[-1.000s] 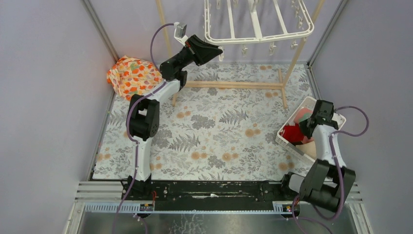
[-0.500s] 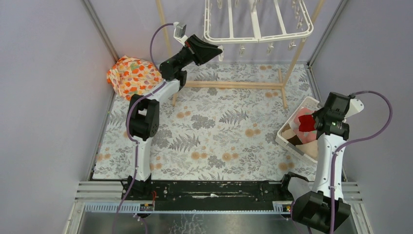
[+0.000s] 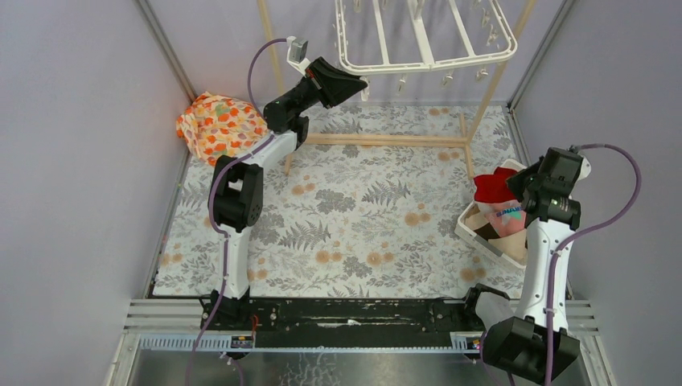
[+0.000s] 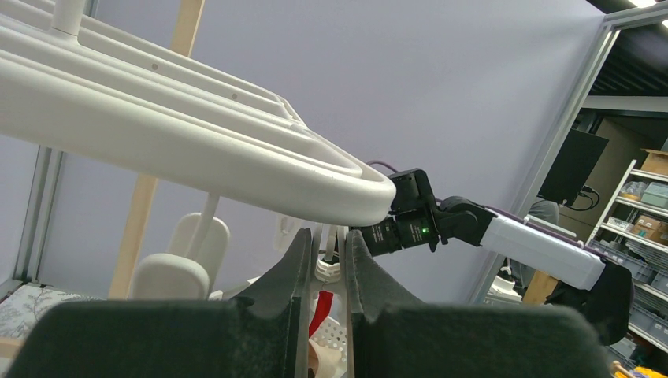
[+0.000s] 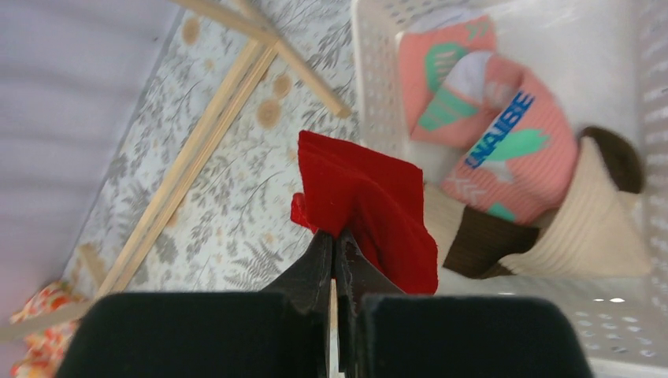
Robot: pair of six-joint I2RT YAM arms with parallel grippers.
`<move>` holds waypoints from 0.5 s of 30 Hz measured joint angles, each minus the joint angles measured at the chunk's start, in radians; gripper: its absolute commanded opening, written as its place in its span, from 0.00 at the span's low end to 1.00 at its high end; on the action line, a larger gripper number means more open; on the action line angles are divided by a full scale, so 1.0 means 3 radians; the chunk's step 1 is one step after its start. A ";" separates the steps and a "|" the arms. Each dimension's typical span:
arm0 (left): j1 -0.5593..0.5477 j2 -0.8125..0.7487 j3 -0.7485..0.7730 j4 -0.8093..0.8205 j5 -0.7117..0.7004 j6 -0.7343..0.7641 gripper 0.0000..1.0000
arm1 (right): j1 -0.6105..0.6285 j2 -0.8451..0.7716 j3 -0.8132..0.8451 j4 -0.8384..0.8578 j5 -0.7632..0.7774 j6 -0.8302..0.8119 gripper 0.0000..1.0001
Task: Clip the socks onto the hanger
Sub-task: Place the sock in the bin.
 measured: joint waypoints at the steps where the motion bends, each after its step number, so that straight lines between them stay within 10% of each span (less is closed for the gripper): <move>1: 0.0000 0.0000 0.0000 -0.0001 0.0000 0.0000 0.00 | 0.0000 -0.0008 -0.0024 0.0013 -0.0071 0.0036 0.00; 15: -0.0003 0.0000 0.0000 -0.0022 0.0000 0.0058 0.00 | 0.0001 -0.0086 -0.0455 0.0182 -0.0773 0.0351 0.00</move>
